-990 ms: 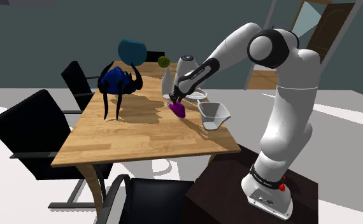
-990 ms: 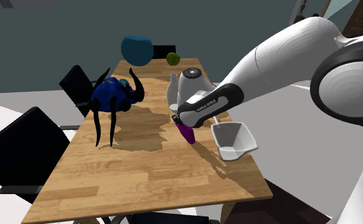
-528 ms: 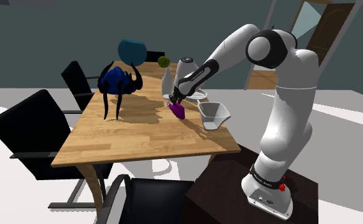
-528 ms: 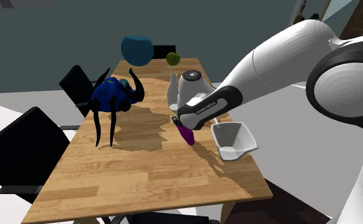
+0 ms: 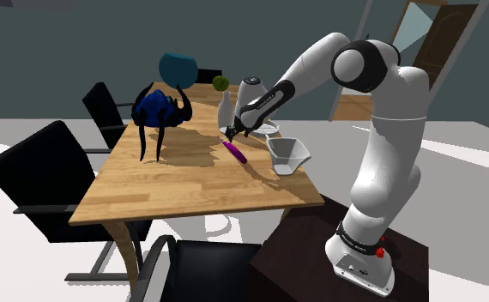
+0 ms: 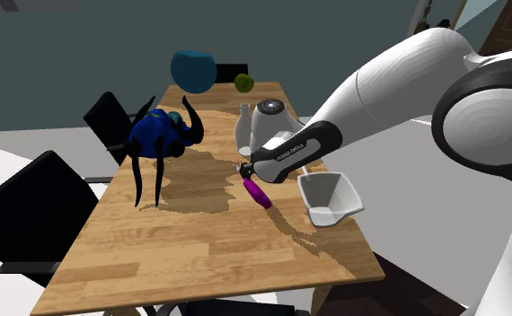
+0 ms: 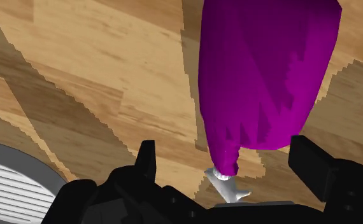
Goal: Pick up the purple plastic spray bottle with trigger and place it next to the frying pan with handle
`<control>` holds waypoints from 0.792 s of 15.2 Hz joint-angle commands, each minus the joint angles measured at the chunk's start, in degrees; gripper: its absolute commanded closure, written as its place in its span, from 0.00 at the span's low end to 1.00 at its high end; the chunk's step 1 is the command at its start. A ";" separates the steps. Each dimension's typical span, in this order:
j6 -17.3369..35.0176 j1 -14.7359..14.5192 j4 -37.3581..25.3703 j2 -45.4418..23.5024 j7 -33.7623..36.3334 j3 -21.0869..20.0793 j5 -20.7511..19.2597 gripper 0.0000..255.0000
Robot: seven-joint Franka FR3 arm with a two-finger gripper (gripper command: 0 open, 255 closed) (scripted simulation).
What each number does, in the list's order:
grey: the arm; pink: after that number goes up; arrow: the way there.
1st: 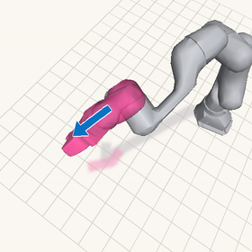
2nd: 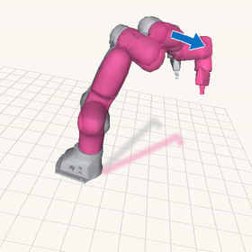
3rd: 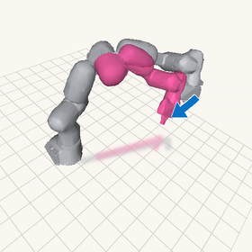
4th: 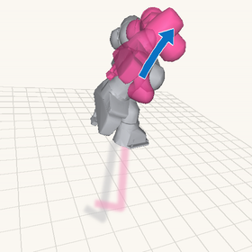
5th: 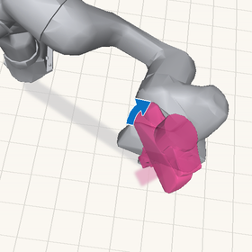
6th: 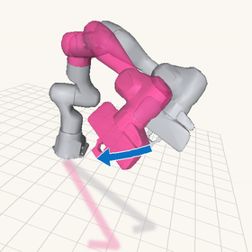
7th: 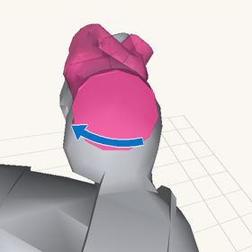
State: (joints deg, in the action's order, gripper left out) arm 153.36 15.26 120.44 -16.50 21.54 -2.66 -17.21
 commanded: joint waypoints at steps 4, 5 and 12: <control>-5.01 0.17 1.65 6.68 -1.54 -1.16 2.15 0.00; -5.01 0.15 1.65 6.68 -1.54 -1.14 2.15 0.00; -5.01 0.15 1.65 6.68 -1.54 -1.14 2.15 0.00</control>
